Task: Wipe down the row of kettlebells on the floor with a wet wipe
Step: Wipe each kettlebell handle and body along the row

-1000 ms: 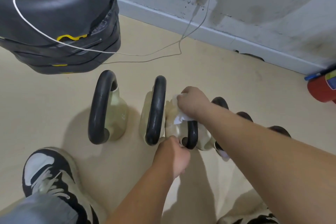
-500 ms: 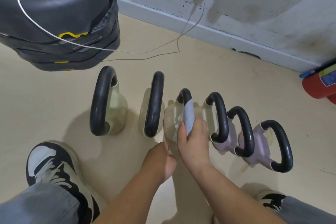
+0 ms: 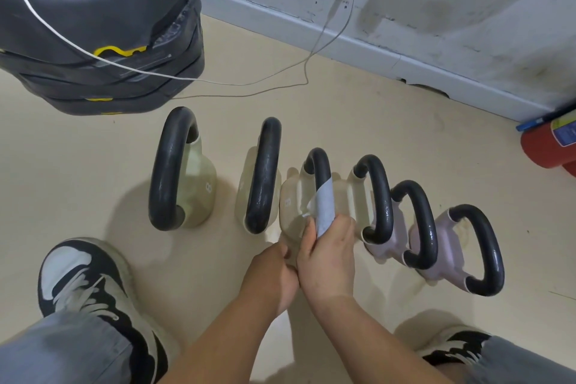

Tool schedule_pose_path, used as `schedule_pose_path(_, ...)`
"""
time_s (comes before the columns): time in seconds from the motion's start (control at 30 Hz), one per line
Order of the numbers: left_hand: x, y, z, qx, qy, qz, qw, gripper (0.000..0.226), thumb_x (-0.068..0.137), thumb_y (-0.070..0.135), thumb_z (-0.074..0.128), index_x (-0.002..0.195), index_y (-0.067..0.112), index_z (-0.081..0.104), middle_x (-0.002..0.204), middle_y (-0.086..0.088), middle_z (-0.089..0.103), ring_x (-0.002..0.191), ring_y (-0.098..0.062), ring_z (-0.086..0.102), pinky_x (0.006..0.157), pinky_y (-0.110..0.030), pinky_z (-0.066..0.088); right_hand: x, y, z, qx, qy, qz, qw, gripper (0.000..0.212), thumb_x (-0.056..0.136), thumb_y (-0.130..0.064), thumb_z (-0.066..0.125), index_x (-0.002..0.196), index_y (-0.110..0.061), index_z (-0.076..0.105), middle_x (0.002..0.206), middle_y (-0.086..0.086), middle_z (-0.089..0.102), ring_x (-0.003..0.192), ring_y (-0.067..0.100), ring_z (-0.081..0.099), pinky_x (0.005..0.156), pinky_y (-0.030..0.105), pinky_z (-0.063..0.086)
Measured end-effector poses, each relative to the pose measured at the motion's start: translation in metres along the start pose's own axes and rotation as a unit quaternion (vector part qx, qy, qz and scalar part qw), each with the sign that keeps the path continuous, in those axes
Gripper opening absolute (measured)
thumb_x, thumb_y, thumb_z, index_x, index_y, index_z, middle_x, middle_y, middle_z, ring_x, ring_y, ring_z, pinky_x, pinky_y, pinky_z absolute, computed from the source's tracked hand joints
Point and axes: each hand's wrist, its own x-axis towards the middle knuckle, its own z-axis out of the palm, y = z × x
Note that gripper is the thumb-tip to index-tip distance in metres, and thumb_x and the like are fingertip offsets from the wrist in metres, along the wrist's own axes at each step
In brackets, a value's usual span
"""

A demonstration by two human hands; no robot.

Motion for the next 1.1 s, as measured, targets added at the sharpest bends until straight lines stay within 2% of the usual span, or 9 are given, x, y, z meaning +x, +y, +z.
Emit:
schedule_pose_path(0.07,0.005,-0.014,0.002,0.051,0.014,-0.045,0.998,0.038,0.096,0.008,0.044,0.132,0.007,0.058,0.133,-0.015,0.063,0.111,-0.033,0.063,0.077,-0.023,0.050,-0.006,0.010,0.002,-0.015,-0.031,0.007,0.999,0.032,0.104,-0.038,0.046,0.118,-0.009,0.044,0.105,0.001,0.048,0.092,0.025,0.055,0.076,0.042,0.050)
schedule_pose_path(0.17,0.007,-0.025,0.000,0.057,0.013,-0.043,0.997,0.036,0.090,0.013,0.047,0.122,0.022,0.059,0.116,-0.003,0.066,0.103,-0.024,0.065,0.091,-0.031,0.054,-0.013,0.025,0.002,-0.025,-0.087,0.050,0.995,0.026,0.106,-0.035,0.039,0.123,-0.016,0.044,0.100,0.000,0.060,0.091,0.027,0.061,0.077,0.039,0.049)
schedule_pose_path(0.4,0.014,-0.021,0.005,0.026,0.009,-0.032,0.999,0.027,0.089,0.017,0.048,0.112,0.023,0.060,0.108,-0.002,0.067,0.097,-0.025,0.065,0.089,-0.034,0.054,-0.001,0.016,-0.010,-0.199,-0.223,0.028,0.954,0.045,0.105,-0.036,0.029,0.145,-0.014,0.035,0.086,-0.002,0.064,0.085,0.028,0.065,0.071,0.034,0.044)
schedule_pose_path(0.5,0.016,-0.018,0.008,0.050,0.007,-0.032,0.998,0.022,0.092,0.014,0.049,0.110,0.019,0.061,0.110,-0.003,0.067,0.097,-0.024,0.064,0.087,-0.030,0.051,0.009,0.010,-0.018,-0.250,-0.361,0.063,0.896,0.029,0.102,-0.028,0.038,0.124,-0.014,0.051,0.086,-0.004,0.058,0.093,0.027,0.064,0.072,0.032,0.042)
schedule_pose_path(0.6,0.014,-0.012,0.010,0.075,-0.021,-0.010,0.997,0.021,0.095,0.013,0.049,0.108,0.013,0.065,0.110,-0.006,0.067,0.098,-0.023,0.064,0.088,-0.032,0.054,0.011,0.011,-0.023,-0.133,-0.475,0.145,0.858,0.013,0.098,-0.018,0.047,0.093,-0.016,0.058,0.084,0.007,0.066,0.077,0.028,0.068,0.066,0.031,0.049)
schedule_pose_path(0.77,-0.002,0.007,0.002,0.072,-0.038,0.011,0.997,0.024,0.089,0.011,0.057,0.110,0.012,0.067,0.105,-0.010,0.071,0.095,-0.028,0.067,0.084,-0.036,0.057,0.004,0.013,-0.047,0.041,-0.447,0.267,0.853,0.031,0.094,-0.033,0.049,0.102,-0.008,0.065,0.078,0.009,0.071,0.060,0.022,0.063,0.055,0.028,0.046)
schedule_pose_path(0.87,-0.022,0.016,-0.011,0.076,-0.045,0.016,0.996,0.008,0.074,0.015,0.063,0.073,0.019,0.070,0.082,-0.007,0.059,0.081,-0.030,0.054,0.074,-0.032,0.051,0.000,0.007,-0.063,0.117,-0.476,0.299,0.818,0.041,0.089,-0.029,0.045,0.112,-0.005,0.070,0.093,0.014,0.079,0.071,0.027,0.067,0.058,0.029,0.051)
schedule_pose_path(1.0,-0.050,0.037,-0.042,0.056,-0.058,0.046,0.996,0.033,0.088,0.036,0.065,0.084,0.004,0.065,0.069,-0.009,0.062,0.060,-0.025,0.058,0.052,-0.025,0.047,-0.007,-0.018,-0.087,0.288,-0.528,0.300,0.740,0.059,0.093,-0.037,0.033,0.123,0.001,0.066,0.114,0.021,0.073,0.094,0.037,0.064,0.071,0.038,0.050)
schedule_pose_path(1.1,-0.073,0.053,-0.070,0.102,-0.066,0.068,0.990,0.033,0.093,0.042,0.067,0.079,0.013,0.059,0.071,-0.006,0.061,0.058,-0.021,0.056,0.049,-0.020,0.044,-0.013,-0.042,-0.100,0.366,-0.528,0.300,0.705,0.074,0.099,-0.050,0.018,0.136,-0.004,0.064,0.130,0.025,0.068,0.111,0.040,0.065,0.091,0.051,0.052)
